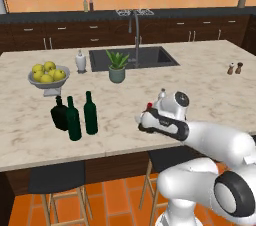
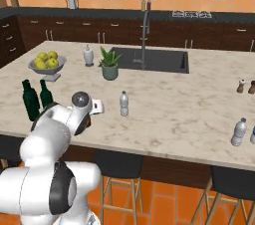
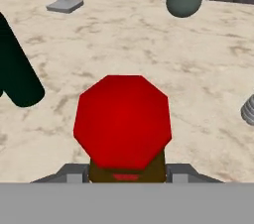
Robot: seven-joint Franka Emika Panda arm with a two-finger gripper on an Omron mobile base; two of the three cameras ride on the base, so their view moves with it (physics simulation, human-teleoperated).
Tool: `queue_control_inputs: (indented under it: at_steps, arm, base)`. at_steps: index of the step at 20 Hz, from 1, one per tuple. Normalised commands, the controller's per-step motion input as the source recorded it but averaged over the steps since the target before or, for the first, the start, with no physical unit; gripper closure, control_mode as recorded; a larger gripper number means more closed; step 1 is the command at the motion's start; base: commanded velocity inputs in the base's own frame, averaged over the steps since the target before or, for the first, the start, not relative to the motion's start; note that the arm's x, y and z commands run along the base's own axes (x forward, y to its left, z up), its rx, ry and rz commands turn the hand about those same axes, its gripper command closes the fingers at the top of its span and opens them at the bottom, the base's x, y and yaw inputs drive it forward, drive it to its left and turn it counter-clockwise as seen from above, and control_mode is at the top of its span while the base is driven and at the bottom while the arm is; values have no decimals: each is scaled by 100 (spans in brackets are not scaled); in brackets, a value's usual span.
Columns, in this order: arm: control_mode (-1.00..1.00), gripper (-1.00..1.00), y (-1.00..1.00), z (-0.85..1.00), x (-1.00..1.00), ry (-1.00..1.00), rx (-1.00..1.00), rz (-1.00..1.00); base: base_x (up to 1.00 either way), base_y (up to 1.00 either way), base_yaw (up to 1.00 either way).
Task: Move the plastic bottles in the middle to the plastics group, and the glass bottles in the middle to the glass group.
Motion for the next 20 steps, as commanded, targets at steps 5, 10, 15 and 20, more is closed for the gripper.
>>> queue_control_inputs:
  at_steps: [5, 10, 15, 20]
  arm:
    - [-100, 100, 67, 8, 89, 4, -3, 9]
    - [-100, 100, 52, 0, 78, 6, -6, 0]
    - [-100, 100, 14, -3, 8, 9, -1, 6]
    - [-100, 100, 6, 23, 16, 23, -1, 14]
  base:
    - [0, 0, 0]
    - [0, 0, 0]
    - [0, 0, 0]
    - [0, 0, 0]
